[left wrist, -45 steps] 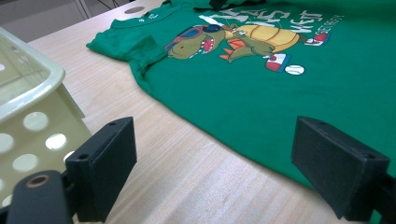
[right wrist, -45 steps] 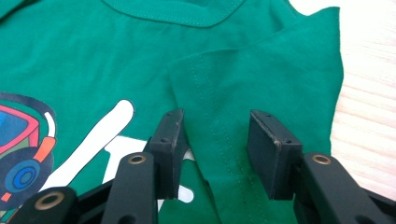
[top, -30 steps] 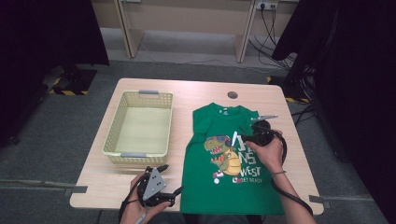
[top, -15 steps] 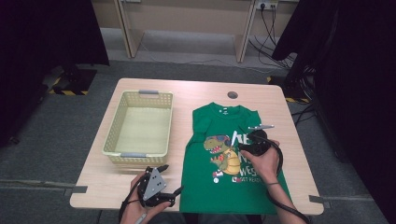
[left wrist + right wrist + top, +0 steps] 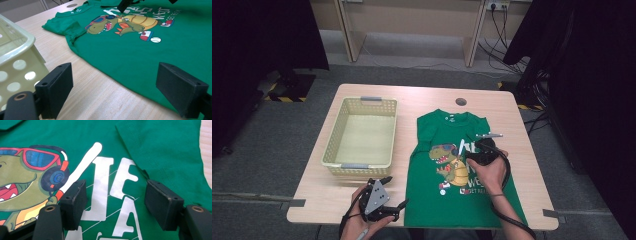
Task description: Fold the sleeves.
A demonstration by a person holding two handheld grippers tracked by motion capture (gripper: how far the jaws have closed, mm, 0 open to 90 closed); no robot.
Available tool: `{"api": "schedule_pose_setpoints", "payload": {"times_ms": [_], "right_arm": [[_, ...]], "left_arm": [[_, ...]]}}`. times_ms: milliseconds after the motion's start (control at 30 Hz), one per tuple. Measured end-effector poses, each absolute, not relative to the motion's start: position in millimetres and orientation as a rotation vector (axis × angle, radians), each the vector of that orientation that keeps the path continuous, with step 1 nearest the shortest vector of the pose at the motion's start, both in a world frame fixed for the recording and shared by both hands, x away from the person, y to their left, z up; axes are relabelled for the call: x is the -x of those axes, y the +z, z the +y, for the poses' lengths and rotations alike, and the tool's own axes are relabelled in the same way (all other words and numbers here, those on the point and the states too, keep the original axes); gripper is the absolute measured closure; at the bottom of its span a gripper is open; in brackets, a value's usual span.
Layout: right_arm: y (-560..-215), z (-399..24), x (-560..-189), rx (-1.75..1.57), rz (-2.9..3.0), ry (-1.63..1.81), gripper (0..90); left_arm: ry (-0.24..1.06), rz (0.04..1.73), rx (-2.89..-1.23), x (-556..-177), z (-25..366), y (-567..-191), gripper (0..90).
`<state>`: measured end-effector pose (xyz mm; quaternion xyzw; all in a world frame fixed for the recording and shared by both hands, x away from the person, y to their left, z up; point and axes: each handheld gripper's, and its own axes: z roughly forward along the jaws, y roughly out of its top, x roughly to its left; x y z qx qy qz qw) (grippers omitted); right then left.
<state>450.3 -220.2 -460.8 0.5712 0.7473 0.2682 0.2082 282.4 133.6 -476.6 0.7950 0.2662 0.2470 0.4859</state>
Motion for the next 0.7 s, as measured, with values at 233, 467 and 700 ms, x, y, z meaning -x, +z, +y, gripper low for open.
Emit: {"api": "schedule_pose_setpoints", "payload": {"times_ms": [233, 467, 700], "right_arm": [[-461.8, -220.4, -448.8, -1.590, 2.068, 0.758, 34.5], [-454.9, -228.5, -445.4, -1.586, 2.080, 0.802, 30.5], [-445.6, -250.3, -433.3, -1.593, 2.035, 0.873, 26.0]], "left_arm": [[0.594, 0.657, -1.931, -283.2, 134.3, -476.5, 13.2], [0.593, 0.660, -1.927, -283.4, 134.6, -476.5, 13.2], [0.597, 0.661, -1.930, -283.2, 134.3, -476.5, 13.1]]}}
